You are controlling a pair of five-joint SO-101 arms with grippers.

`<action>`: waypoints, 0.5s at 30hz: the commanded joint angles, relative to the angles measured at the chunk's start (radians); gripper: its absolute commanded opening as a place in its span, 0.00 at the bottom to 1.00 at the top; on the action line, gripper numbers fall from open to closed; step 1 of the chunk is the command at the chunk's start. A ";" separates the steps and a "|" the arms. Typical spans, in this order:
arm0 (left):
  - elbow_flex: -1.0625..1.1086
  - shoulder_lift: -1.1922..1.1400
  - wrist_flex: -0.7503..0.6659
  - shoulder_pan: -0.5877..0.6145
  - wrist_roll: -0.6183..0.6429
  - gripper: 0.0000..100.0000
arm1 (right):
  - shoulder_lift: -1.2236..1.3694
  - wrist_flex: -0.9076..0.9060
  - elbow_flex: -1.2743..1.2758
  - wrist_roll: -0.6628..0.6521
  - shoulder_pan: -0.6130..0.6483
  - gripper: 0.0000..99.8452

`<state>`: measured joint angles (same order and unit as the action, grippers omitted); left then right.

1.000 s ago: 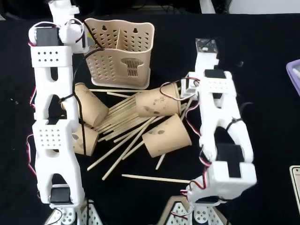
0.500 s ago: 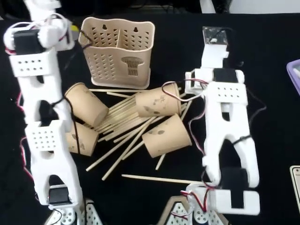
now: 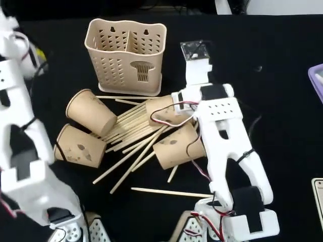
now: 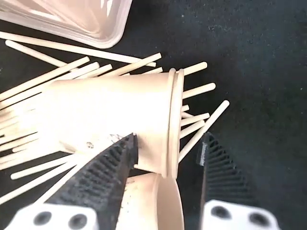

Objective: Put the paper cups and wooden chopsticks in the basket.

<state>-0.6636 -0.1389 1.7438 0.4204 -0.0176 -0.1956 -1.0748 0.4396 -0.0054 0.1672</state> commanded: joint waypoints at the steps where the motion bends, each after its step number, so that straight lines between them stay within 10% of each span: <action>1: 0.407 0.181 -0.137 0.004 -0.025 0.21 | -0.051 0.055 0.021 0.008 0.006 0.21; 15: 1.303 0.609 -0.723 -0.108 -0.023 0.21 | -0.064 0.064 0.033 0.000 0.000 0.01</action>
<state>0.5685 0.3982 1.1116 0.3406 -0.0361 -0.1972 -1.0242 0.4826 -0.0084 0.1688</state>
